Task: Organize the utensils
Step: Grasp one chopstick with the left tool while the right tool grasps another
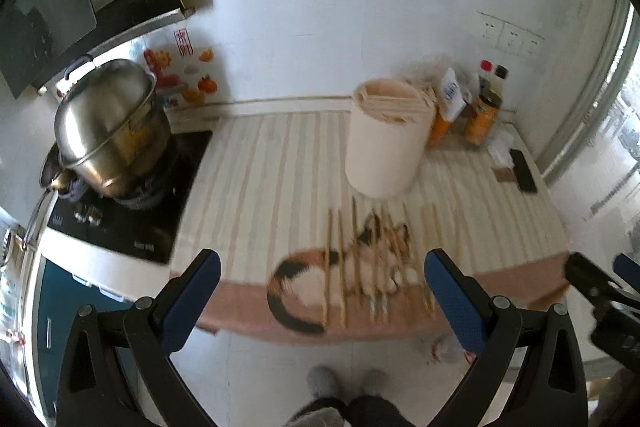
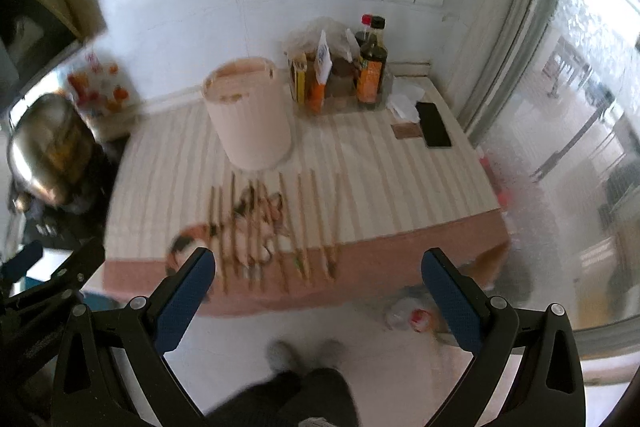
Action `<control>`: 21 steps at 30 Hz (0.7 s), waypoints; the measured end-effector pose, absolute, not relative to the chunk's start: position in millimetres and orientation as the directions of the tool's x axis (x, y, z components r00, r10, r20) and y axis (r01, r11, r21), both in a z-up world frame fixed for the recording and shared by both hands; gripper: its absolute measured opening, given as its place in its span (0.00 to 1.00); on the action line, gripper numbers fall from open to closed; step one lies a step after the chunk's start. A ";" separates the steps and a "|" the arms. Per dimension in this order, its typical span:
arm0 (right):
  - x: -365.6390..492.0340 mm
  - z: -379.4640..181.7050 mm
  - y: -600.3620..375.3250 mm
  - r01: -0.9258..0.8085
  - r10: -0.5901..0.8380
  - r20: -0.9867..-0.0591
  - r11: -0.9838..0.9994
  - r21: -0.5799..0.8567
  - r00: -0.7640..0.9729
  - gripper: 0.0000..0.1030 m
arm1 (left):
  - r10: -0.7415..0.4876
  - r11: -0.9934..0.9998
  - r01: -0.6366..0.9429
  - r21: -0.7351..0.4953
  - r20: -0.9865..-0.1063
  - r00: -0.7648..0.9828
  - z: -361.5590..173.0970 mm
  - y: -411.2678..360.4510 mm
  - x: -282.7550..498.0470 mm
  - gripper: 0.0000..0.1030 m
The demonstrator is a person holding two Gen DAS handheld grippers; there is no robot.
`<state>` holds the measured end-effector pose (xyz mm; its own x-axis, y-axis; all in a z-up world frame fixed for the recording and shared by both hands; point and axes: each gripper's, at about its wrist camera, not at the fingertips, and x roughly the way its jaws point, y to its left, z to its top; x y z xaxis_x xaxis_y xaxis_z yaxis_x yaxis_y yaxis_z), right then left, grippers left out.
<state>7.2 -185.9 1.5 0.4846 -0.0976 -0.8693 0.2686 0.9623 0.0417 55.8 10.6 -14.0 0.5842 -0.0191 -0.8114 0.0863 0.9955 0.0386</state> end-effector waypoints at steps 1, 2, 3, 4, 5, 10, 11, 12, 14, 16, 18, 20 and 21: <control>9.7 -3.1 -188.8 0.278 -0.088 -0.859 0.958 0.065 0.505 1.00 | -0.012 0.996 0.083 0.046 -0.804 0.594 -20.1 12.6 63.3 1.00; 11.1 -8.7 -190.8 0.290 -0.090 -0.852 0.954 0.076 0.516 1.00 | -0.009 0.995 0.082 0.050 -0.802 0.597 -29.5 19.0 73.7 1.00; 13.3 -14.0 -193.1 0.305 -0.101 -0.849 0.950 0.073 0.519 1.00 | -0.003 0.995 0.079 0.055 -0.800 0.600 -37.8 22.0 83.4 1.00; 17.0 -21.6 -194.5 0.320 -0.119 -0.847 0.945 0.064 0.519 1.00 | 0.013 0.995 0.070 0.068 -0.801 0.599 -48.1 22.3 93.8 1.00; 22.2 -31.4 -197.9 0.341 -0.142 -0.843 0.939 0.051 0.519 1.00 | 0.020 0.995 0.068 0.075 -0.805 0.593 -56.6 26.3 102.5 1.00; 48.7 -83.2 -224.4 0.412 -0.191 -0.865 0.911 0.020 0.464 1.00 | 0.085 0.992 0.032 0.121 -0.840 0.535 -111.9 33.6 150.7 1.00; 54.5 -95.3 -230.8 0.423 -0.193 -0.874 0.906 0.015 0.445 0.99 | 0.102 0.991 0.024 0.133 -0.850 0.517 -125.1 37.0 157.1 1.00; 60.6 -107.2 -237.3 0.433 -0.192 -0.884 0.901 0.013 0.425 0.97 | 0.119 0.989 0.016 0.146 -0.860 0.496 -136.5 37.7 164.6 1.00; 73.4 -136.2 -251.3 0.448 -0.180 -0.904 0.894 0.015 0.388 0.91 | 0.147 0.986 0.005 0.167 -0.881 0.450 -162.1 39.5 179.1 1.00; 85.5 -162.1 -262.5 0.450 -0.161 -0.923 0.893 0.015 0.349 0.81 | 0.181 0.981 -0.006 0.195 -0.897 0.402 -186.0 41.0 189.9 1.00; 99.7 -191.5 -272.9 0.444 -0.123 -0.945 0.895 0.026 0.304 0.72 | 0.195 0.979 -0.008 0.205 -0.921 0.337 -213.0 42.4 199.2 1.00; 113.1 -220.4 -279.3 0.427 -0.076 -0.964 0.903 0.042 0.255 0.65 | 0.180 0.982 0.004 0.187 -0.951 0.253 -241.5 41.4 206.5 0.99; 118.5 -231.7 -281.7 0.418 -0.053 -0.970 0.907 0.052 0.237 0.61 | 0.181 0.982 0.006 0.187 -0.959 0.218 -253.1 42.0 209.1 0.95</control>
<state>118.5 -281.7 -231.7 0.2368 -0.0534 -0.9701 0.4183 0.9068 0.0522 209.1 42.0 -253.1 0.2185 0.1810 -0.9589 0.0055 0.9824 0.1866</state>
